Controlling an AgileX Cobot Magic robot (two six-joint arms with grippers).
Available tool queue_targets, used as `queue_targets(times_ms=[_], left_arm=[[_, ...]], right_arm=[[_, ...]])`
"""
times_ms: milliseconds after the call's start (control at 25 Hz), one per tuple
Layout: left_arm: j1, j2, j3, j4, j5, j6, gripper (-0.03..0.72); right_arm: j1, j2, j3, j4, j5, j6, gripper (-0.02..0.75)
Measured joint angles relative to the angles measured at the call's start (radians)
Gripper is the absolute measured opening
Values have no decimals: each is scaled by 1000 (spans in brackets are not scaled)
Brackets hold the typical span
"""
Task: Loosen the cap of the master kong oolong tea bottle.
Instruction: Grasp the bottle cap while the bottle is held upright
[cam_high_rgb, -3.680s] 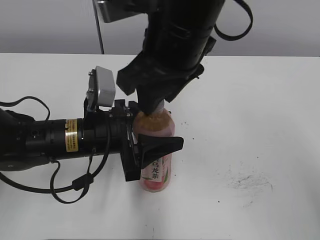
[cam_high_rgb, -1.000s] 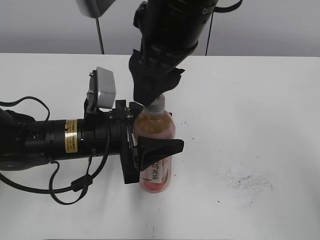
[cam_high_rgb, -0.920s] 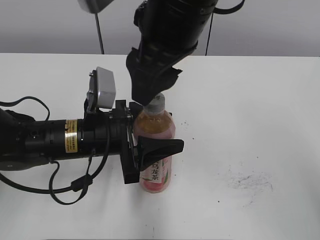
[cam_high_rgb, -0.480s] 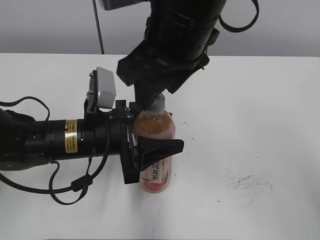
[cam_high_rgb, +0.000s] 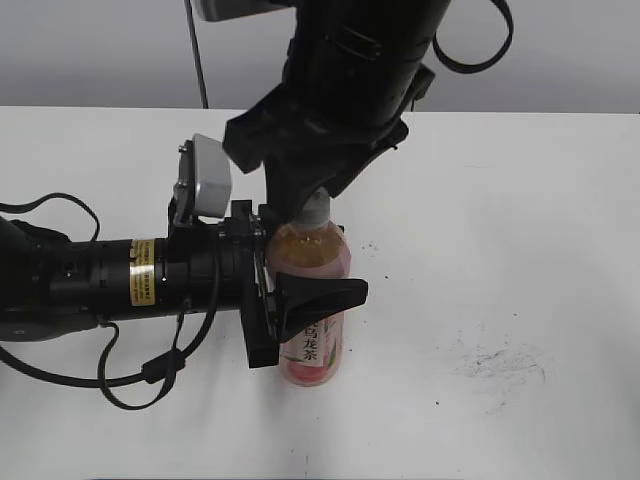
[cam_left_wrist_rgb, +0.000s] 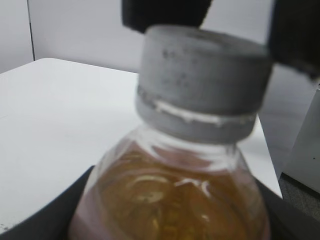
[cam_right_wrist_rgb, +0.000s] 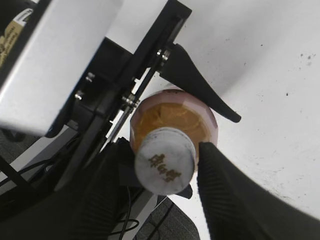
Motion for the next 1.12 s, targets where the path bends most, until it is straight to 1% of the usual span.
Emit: queue_targets(times_ms=[160, 240, 320, 360, 560, 680, 840, 1000, 1120], left_arm=[[0, 0, 0, 0, 0, 0, 445], [0, 0, 0, 0, 0, 0, 445], [0, 0, 0, 1, 0, 0, 445], [0, 0, 0, 1, 0, 0, 445], [0, 0, 0, 1, 0, 0, 445], [0, 0, 0, 1, 0, 0, 445], [0, 0, 0, 1, 0, 0, 445], [0, 0, 0, 2, 0, 0, 445], [0, 0, 0, 3, 0, 2, 445]], right_arm=[[0, 17, 0, -1, 0, 1, 377], [0, 18, 0, -2, 0, -3, 347], [0, 18, 0, -9, 0, -23, 288], [0, 18, 0, -10, 0, -39, 275], [0, 18, 0, -10, 0, -156, 275], [0, 18, 0, -10, 0, -298, 275], [0, 18, 0, -10, 0, -547, 274], [0, 18, 0, -9, 0, -848, 274], [0, 18, 0, -6, 0, -1159, 274]])
